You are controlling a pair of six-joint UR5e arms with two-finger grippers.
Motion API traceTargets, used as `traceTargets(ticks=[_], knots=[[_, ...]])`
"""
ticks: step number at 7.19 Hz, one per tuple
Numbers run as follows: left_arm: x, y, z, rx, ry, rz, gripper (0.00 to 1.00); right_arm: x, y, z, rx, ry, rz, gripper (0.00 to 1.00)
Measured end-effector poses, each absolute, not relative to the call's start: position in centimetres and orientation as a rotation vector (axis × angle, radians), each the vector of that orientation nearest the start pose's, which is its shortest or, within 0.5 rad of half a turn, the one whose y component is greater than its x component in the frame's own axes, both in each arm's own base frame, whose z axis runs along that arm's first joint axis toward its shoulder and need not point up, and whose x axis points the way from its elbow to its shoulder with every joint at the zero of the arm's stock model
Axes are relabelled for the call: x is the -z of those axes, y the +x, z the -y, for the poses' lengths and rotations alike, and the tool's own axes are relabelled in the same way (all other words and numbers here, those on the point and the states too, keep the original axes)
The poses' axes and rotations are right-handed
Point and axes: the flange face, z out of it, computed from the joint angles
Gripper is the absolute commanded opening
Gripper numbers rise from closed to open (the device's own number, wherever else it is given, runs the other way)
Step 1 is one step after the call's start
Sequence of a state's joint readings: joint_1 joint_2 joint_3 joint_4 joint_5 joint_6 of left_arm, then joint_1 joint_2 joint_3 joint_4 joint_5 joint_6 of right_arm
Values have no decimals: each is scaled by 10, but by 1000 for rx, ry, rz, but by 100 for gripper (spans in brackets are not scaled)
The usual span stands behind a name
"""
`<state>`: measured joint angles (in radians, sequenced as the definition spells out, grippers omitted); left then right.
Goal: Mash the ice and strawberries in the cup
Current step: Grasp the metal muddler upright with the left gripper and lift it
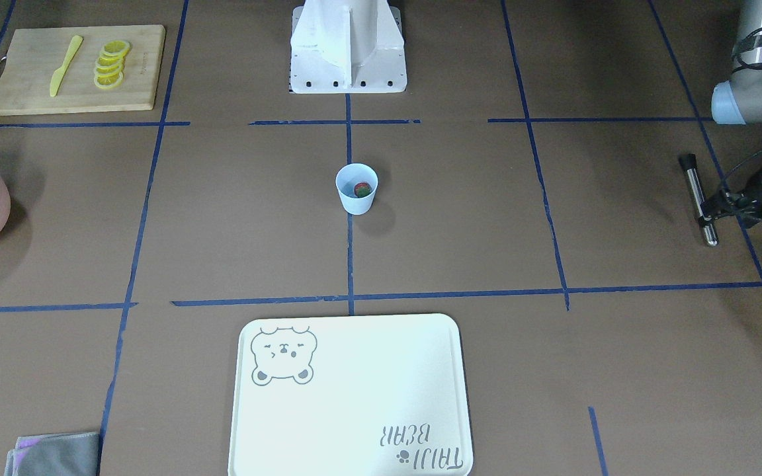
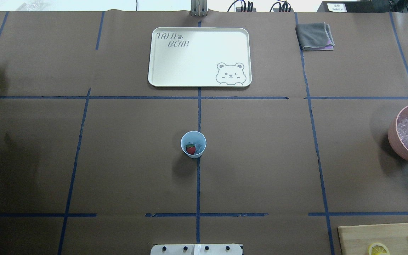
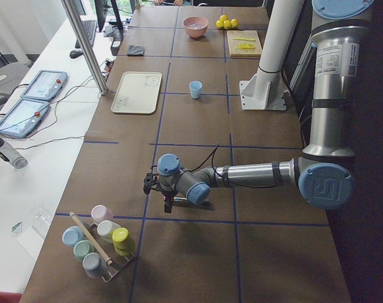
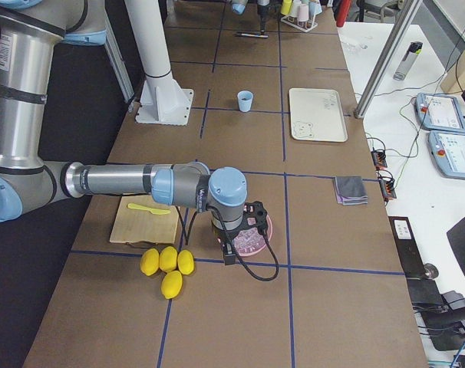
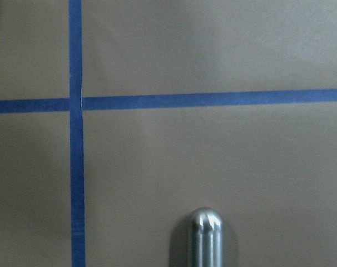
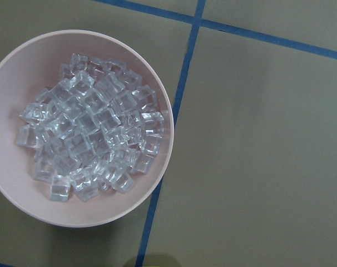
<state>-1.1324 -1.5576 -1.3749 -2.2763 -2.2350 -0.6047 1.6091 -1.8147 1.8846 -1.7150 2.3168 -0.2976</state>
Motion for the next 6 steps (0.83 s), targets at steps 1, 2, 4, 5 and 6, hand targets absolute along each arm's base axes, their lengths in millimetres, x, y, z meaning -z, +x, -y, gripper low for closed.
traceTargets(ticks=[1, 2, 4, 5, 6], knots=[[-688, 161, 483, 7, 84, -815, 98, -628, 80, 380, 219, 55, 748, 99], [-685, 171, 480, 14, 88, -831, 97, -628, 80, 380, 220, 56, 748, 99], [-684, 176, 477, 14, 94, -844, 11, -628, 80, 380, 220, 57, 748, 99], [-683, 177, 476, 14, 94, -847, 1, -627, 81, 380, 219, 57, 748, 99], [-683, 177, 476, 12, 94, -849, 0, -628, 81, 380, 219, 57, 748, 99]])
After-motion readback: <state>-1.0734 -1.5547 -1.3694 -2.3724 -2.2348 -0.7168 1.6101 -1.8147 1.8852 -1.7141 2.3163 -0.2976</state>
